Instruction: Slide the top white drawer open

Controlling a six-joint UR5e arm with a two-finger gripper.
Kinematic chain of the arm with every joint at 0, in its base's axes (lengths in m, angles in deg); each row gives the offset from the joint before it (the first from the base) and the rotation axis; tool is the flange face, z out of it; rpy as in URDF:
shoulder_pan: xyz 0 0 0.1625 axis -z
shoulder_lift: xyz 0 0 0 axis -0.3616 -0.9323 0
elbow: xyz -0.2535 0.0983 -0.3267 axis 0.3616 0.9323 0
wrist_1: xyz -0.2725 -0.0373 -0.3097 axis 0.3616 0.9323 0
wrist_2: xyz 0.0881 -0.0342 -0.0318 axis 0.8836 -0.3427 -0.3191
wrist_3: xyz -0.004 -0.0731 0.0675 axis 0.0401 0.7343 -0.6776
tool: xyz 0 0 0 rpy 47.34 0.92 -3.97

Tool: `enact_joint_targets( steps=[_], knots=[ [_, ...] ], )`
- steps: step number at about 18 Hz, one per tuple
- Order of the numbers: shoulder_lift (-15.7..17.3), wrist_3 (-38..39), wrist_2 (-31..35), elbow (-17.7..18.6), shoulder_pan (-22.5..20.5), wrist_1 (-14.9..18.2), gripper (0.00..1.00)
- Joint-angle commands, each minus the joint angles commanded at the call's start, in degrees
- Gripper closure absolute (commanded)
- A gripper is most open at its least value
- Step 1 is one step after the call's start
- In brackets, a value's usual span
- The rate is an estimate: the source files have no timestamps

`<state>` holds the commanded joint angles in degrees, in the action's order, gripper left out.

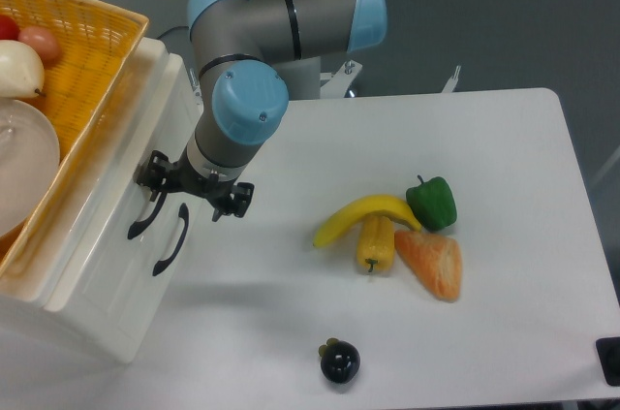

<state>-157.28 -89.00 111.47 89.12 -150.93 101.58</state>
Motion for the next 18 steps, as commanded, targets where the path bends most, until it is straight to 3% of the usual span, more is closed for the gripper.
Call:
enact_joint_targets(
  steps=[18],
  knots=[
    [-0.4, 0.0, 1.6, -0.4, -0.1, -0.5, 0.0]
  ],
)
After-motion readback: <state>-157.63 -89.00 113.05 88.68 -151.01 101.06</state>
